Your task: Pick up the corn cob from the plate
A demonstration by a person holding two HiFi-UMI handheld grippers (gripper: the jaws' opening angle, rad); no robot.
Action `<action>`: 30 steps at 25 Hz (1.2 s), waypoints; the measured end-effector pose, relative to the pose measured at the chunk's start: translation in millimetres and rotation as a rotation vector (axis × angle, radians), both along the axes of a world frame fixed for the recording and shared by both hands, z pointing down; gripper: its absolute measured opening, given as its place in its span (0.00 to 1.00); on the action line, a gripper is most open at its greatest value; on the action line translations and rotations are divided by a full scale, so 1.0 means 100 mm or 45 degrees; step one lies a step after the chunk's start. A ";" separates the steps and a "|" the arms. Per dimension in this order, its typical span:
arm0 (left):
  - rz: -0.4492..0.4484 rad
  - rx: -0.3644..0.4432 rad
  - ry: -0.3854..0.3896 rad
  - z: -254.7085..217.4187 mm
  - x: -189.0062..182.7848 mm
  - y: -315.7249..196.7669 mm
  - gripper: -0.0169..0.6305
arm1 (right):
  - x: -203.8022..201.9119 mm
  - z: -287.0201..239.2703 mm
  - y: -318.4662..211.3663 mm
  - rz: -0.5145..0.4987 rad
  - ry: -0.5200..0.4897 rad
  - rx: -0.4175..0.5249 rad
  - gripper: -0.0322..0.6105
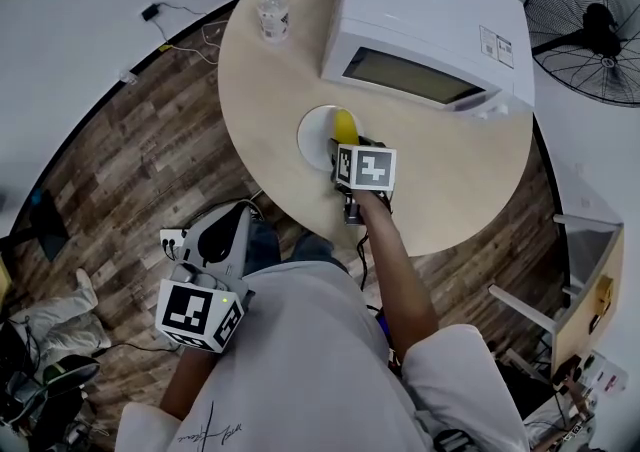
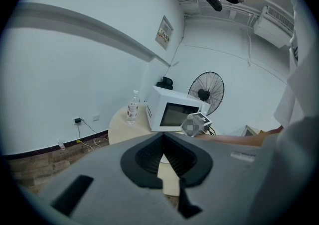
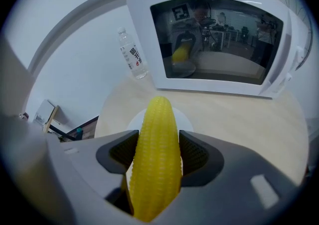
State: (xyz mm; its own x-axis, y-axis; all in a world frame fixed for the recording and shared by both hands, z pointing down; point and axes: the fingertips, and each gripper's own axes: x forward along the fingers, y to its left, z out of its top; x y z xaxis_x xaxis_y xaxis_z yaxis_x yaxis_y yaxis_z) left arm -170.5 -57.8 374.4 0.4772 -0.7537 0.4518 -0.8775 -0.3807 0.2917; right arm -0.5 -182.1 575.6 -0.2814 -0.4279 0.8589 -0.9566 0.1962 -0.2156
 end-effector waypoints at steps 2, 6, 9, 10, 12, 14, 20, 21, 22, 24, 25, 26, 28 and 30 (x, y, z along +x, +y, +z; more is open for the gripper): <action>0.003 0.002 0.005 -0.01 0.01 -0.01 0.02 | -0.02 -0.05 0.00 0.010 -0.038 -0.002 0.47; 0.005 0.006 0.015 -0.01 0.04 -0.02 0.02 | -0.04 -0.18 -0.02 0.009 -0.074 0.019 0.47; 0.014 0.008 0.015 0.00 0.07 -0.03 0.02 | -0.05 -0.26 -0.04 0.002 -0.083 0.038 0.47; 0.017 0.008 0.015 0.00 0.07 -0.03 0.02 | -0.05 -0.28 -0.04 0.001 -0.086 0.043 0.47; 0.021 0.009 0.015 0.00 0.08 -0.04 0.02 | -0.04 -0.32 -0.04 0.000 -0.092 0.052 0.47; 0.023 0.011 0.014 0.00 0.08 -0.04 0.02 | -0.03 -0.37 -0.03 0.002 -0.100 0.060 0.47; 0.023 0.022 0.006 -0.01 0.09 -0.06 0.02 | 0.02 -0.49 0.01 0.012 -0.115 0.080 0.47; 0.026 0.023 0.007 -0.02 0.09 -0.07 0.02 | 0.03 -0.51 0.02 0.014 -0.118 0.084 0.47; 0.029 0.025 0.008 -0.02 0.10 -0.08 0.02 | 0.04 -0.53 0.02 0.017 -0.122 0.088 0.47; 0.029 0.029 0.014 -0.03 0.11 -0.09 0.02 | 0.07 -0.57 0.04 0.024 -0.127 0.096 0.47; 0.030 0.031 0.017 -0.04 0.12 -0.10 0.02 | 0.08 -0.59 0.05 0.028 -0.130 0.099 0.47; 0.034 0.032 0.019 -0.04 0.12 -0.10 0.02 | 0.09 -0.61 0.06 0.032 -0.132 0.102 0.47; 0.046 0.033 0.020 -0.04 0.14 -0.10 0.02 | 0.12 -0.65 0.09 0.041 -0.136 0.109 0.47; 0.057 0.034 0.020 -0.04 0.16 -0.11 0.02 | 0.14 -0.68 0.10 0.048 -0.140 0.116 0.47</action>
